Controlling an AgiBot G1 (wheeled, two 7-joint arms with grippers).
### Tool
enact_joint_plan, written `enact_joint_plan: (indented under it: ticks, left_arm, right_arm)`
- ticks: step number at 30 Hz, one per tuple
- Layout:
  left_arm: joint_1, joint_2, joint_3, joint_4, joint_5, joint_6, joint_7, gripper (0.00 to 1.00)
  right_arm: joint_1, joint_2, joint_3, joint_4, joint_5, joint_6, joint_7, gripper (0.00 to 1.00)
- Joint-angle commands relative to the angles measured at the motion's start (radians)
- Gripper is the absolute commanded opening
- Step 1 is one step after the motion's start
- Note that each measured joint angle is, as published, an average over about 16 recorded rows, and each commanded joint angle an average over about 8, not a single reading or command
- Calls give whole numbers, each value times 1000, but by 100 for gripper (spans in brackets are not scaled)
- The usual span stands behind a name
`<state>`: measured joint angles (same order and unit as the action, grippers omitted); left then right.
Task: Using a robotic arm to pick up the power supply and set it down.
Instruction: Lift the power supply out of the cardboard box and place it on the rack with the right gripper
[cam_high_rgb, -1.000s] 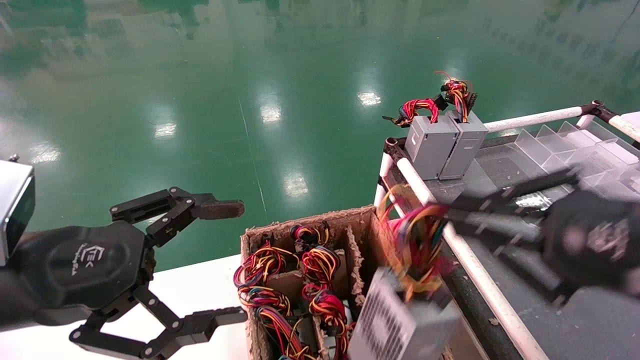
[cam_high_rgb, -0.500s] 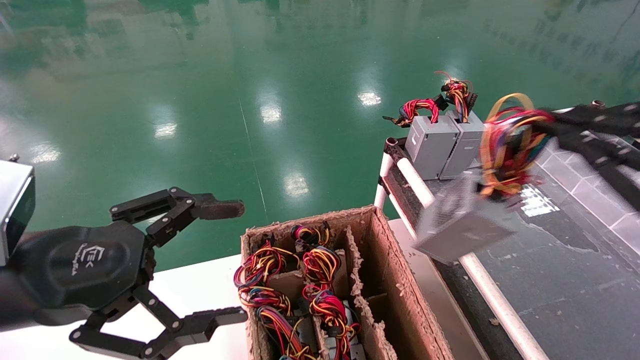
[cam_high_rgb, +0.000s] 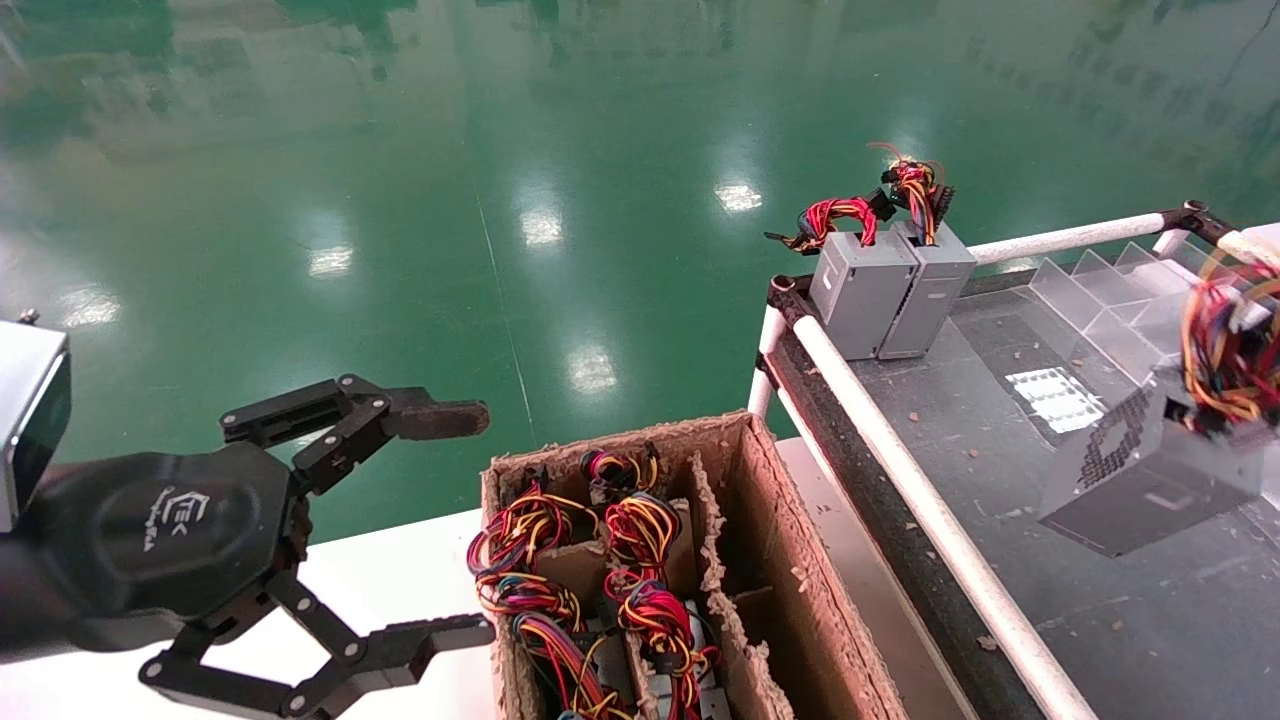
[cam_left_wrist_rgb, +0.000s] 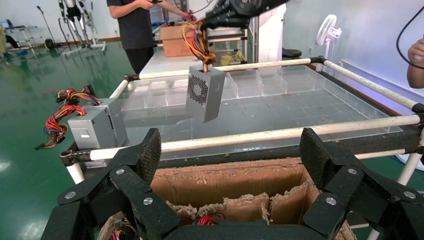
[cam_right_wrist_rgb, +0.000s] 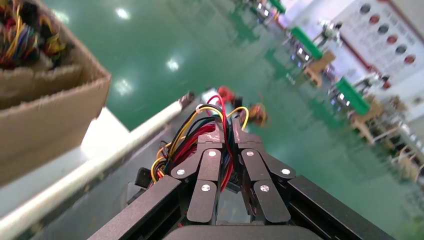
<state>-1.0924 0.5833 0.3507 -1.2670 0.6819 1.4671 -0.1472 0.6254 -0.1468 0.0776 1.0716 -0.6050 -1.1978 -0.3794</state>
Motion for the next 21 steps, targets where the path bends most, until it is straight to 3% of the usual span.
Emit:
enact_joint_plan:
  ticks: [1, 12, 21]
  left_arm:
    - [0, 0, 0, 0, 0, 0, 0, 100]
    - [0, 0, 0, 0, 0, 0, 0, 100]
    - [0, 0, 0, 0, 0, 0, 0, 100]
  right_arm:
    - [-35, 7, 17, -43, 3, -24, -18, 0]
    - [-157, -29, 65, -39, 7, -49, -51, 0]
    - [-175, -82, 52, 64, -17, 18, -63, 0]
